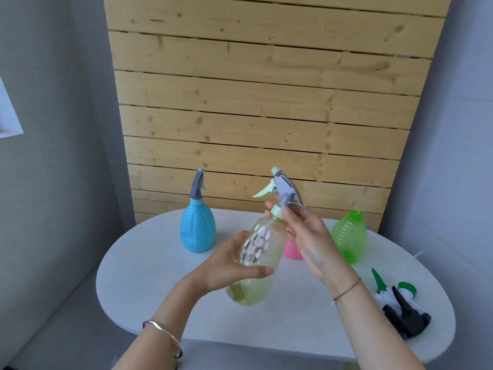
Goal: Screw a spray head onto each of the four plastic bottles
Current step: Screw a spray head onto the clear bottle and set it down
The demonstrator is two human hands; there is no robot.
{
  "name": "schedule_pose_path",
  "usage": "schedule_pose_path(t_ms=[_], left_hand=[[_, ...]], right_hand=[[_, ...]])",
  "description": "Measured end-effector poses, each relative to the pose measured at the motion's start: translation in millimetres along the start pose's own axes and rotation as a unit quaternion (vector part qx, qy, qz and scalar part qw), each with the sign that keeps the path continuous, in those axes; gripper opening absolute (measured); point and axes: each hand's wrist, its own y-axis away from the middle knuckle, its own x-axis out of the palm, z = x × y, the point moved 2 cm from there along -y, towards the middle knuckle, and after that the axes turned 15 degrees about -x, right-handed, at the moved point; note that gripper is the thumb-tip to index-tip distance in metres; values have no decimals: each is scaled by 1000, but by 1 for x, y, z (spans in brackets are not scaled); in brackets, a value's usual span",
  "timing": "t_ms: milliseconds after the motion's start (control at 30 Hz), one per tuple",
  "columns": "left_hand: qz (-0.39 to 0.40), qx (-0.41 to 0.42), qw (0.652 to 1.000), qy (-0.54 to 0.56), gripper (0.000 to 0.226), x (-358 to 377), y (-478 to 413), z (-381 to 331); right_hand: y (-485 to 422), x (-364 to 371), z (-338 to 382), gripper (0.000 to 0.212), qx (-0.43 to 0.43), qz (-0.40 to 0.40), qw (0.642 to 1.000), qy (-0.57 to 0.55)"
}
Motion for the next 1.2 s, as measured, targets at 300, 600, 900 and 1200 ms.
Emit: schedule_pose_path(t_ms=[300,600,900,1200], left_hand=[[92,-12,995,47,32,-7,14,-1],[-31,52,995,74,44,-14,13,-3],[-16,46,989,139,49,-33,8,-2],[-205,-148,943,217,34,-64,-17,29]], right_hand=[[5,5,1,31,7,39,999,13],[3,22,-4,54,-8,57,996,64],[3,40,-40,66,44,203,966,156],[-27,22,-90,86,31,43,960,275]])
